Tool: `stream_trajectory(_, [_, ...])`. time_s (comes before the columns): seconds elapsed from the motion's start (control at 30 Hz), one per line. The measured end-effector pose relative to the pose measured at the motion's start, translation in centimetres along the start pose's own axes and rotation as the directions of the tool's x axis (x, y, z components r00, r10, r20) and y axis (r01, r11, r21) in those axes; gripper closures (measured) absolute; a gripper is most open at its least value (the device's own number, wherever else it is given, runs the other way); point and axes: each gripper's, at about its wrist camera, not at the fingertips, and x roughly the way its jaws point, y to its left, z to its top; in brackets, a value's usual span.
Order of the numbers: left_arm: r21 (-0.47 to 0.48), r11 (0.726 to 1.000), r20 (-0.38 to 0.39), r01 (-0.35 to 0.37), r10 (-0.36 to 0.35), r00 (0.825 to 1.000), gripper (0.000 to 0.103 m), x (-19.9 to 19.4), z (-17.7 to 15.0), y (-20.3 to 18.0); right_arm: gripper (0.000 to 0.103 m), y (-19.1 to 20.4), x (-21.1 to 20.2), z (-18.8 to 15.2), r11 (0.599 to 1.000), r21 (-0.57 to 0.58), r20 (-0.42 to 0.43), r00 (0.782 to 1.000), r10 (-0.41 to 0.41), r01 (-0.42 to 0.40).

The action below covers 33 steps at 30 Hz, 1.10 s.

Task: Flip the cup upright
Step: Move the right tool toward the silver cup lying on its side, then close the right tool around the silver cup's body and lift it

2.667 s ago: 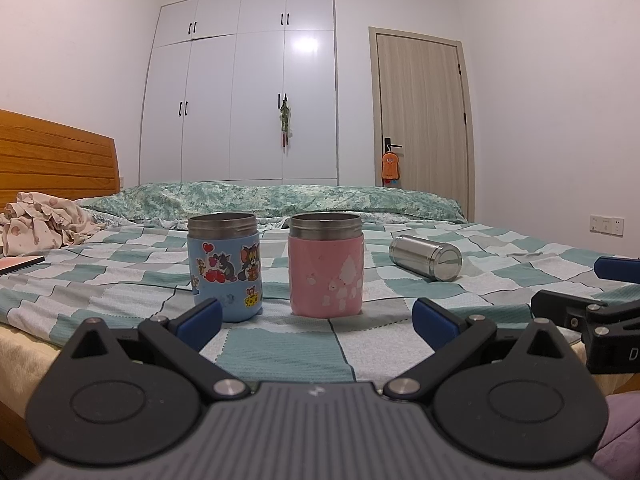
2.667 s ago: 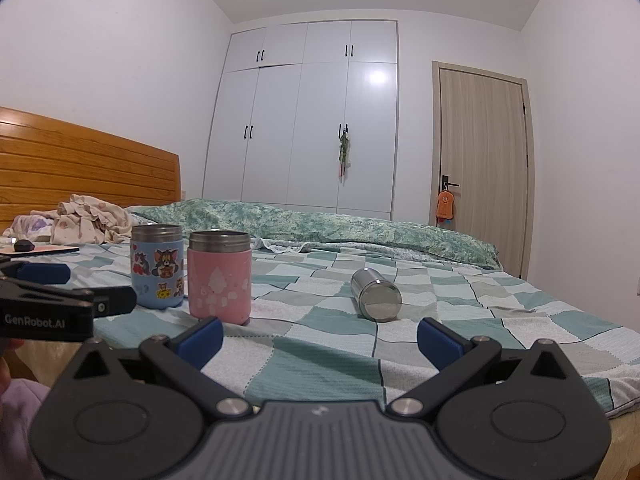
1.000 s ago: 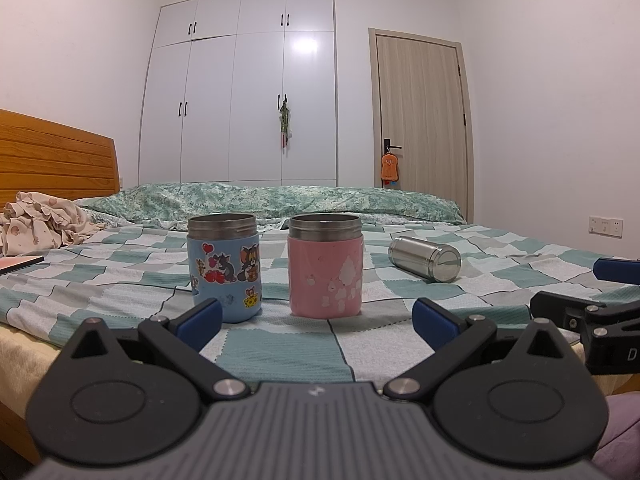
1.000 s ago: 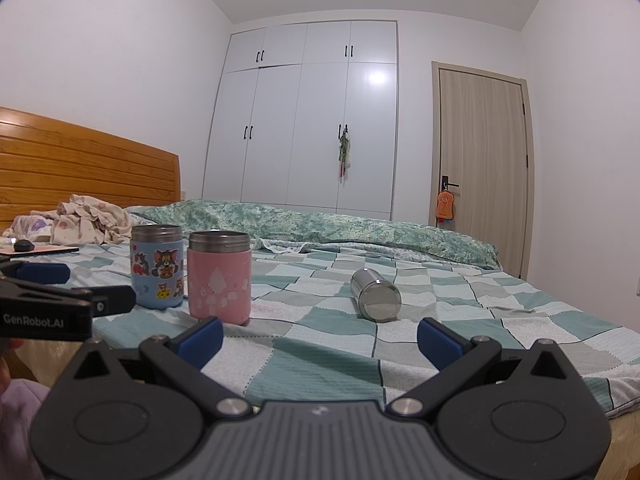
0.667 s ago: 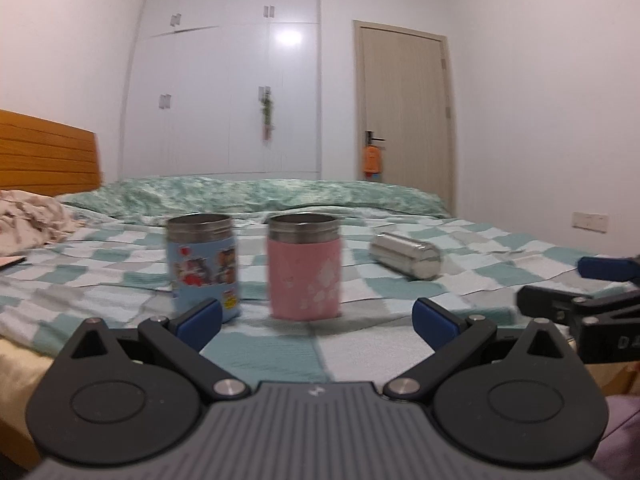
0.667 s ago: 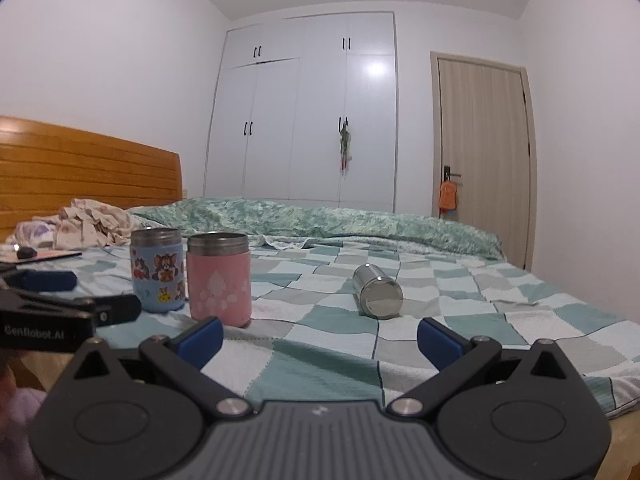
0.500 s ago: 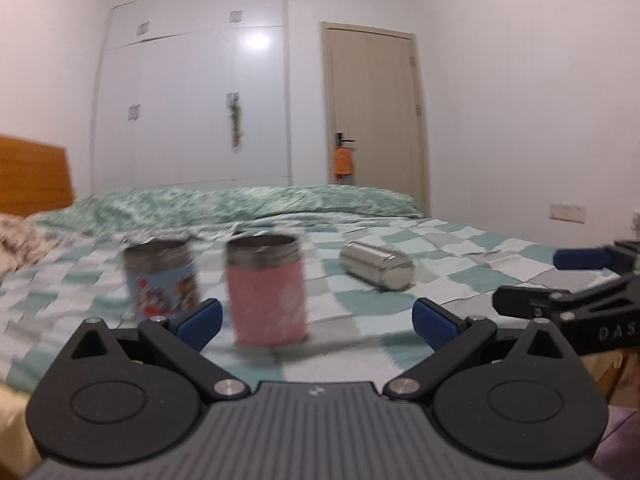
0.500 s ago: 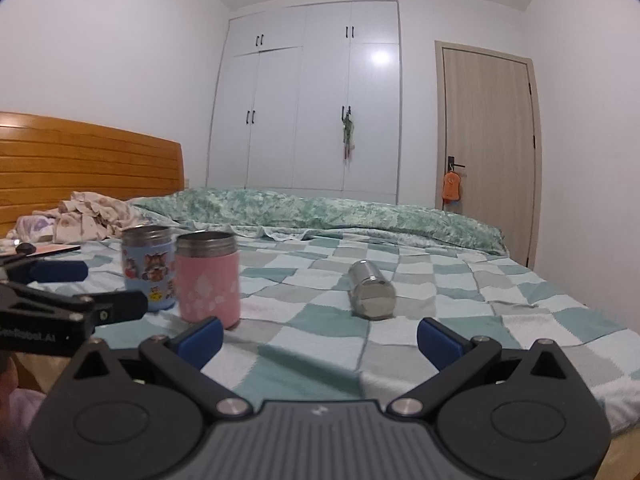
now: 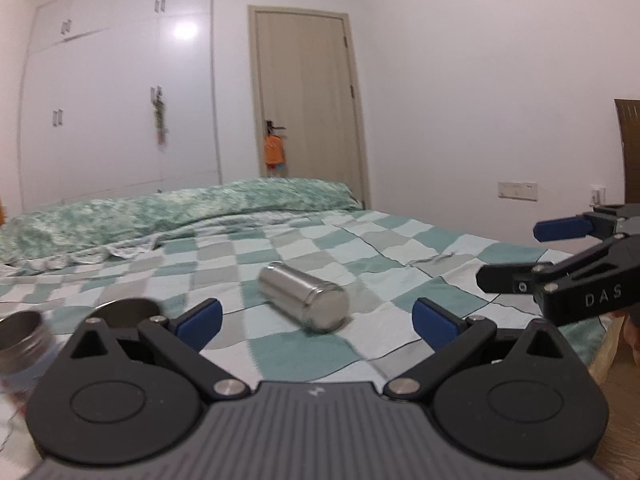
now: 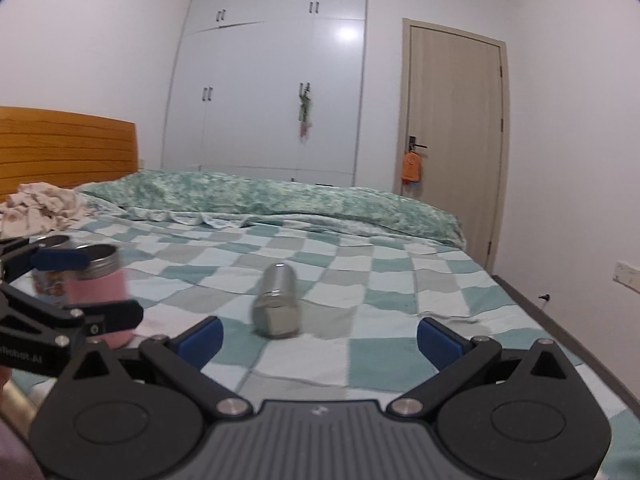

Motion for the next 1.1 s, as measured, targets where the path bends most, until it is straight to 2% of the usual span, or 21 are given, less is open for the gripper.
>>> stream_trajectory(0.27, [0.029, 0.999, -0.061, 0.035, -0.033, 0.998, 0.0, 7.2, 1.7, -0.6, 0.0, -3.5, 5.0, 1.2, 0.999, 0.006, -0.051, 0.998, -0.032, 0.032])
stream_trajectory(0.6, [0.015, 0.999, -0.106, 0.04, -0.038, 0.994, 0.0, 15.0, 2.5, 0.8, 0.0, -4.5, 11.6, 1.3, 1.0, -0.023, -0.119, 0.993, -0.015, 0.013])
stream_trajectory(0.77, [-0.006, 0.999, -0.144, 0.044, -0.044, 0.989, 0.0, 17.6, 2.8, 2.6, 0.0, -4.2, 14.8, 1.5, 0.999, -0.034, -0.145, 0.989, 0.003, -0.008])
stream_trajectory(0.97, [0.02, 0.999, -0.167, 0.027, -0.023, 0.986, 0.0, 20.0, 3.2, 5.4, 0.0, -3.1, 18.1, 2.5, 0.998, -0.039, -0.164, 0.986, 0.038, -0.045])
stream_trajectory(1.1, [0.071, 0.997, -0.171, 0.005, 0.008, 0.985, 0.0, 21.3, 3.6, 7.8, 0.0, -1.9, 20.2, 3.3, 0.996, -0.027, -0.188, 0.979, 0.075, -0.082])
